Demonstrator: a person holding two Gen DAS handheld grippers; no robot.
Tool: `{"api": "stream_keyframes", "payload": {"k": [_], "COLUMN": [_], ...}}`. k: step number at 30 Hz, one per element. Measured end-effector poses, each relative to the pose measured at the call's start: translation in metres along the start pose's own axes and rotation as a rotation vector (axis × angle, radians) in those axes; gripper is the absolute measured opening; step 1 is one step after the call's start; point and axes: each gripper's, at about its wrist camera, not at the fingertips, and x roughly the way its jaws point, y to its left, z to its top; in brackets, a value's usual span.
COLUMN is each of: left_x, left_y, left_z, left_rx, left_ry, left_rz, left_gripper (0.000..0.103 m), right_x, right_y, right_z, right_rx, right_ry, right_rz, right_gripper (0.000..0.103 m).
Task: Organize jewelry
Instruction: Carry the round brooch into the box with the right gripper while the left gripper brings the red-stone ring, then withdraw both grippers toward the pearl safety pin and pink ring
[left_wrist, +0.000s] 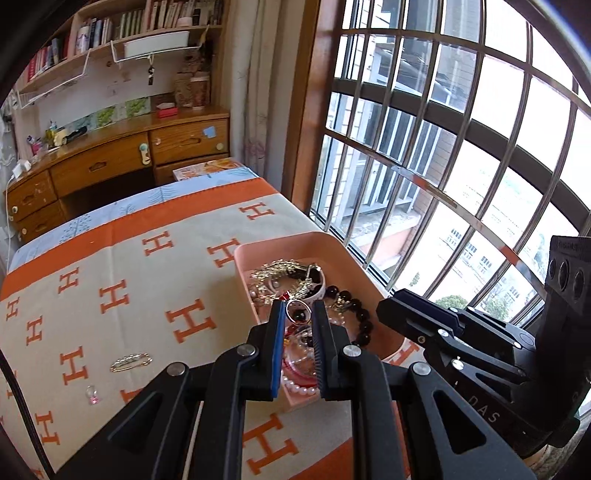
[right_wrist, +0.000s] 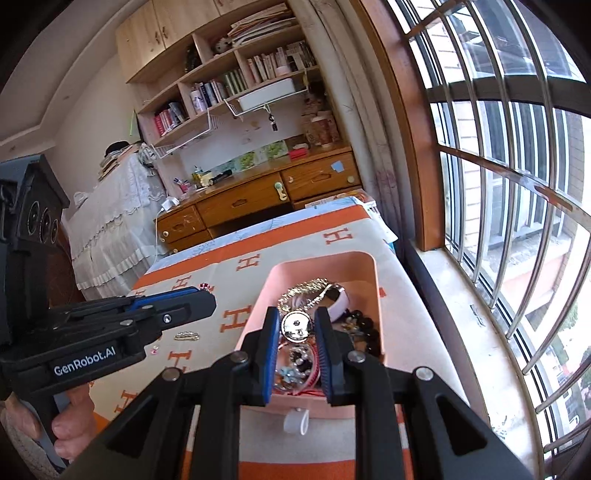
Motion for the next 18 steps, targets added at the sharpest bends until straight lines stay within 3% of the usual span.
{"api": "stream_keyframes", "payload": {"k": [8, 13, 15, 18], "left_x": [0.043, 0.037, 0.033, 0.027], "left_y": [-0.012, -0.013, -0.009, -0.004], "left_z": [-0.008, -0.014, -0.014, -0.017], "left_rx": [0.025, 0.049, 0.037, 0.027], "left_ry": [0.098, 0.082, 0.083, 0.079], "left_rz": [-0.012, 0.022, 0.017, 0.022], "left_gripper": [0.013, 0.038, 0.044, 0.045], "right_x": [0.012, 0.012, 0.012, 0.009], "right_y": [-0.015, -0.021, -0.023, -0.02], "right_z": [-0.01, -0.009, -0.01, -0.009], "right_rx": [0.049, 0.084, 0.096, 0.094], "right_ry": [0.062, 0.07, 0.069, 0.058], "right_rz": [-0.041, -0.048, -0.046, -0.048], "right_gripper": [0.02, 0.025, 0.025, 0.025]}}
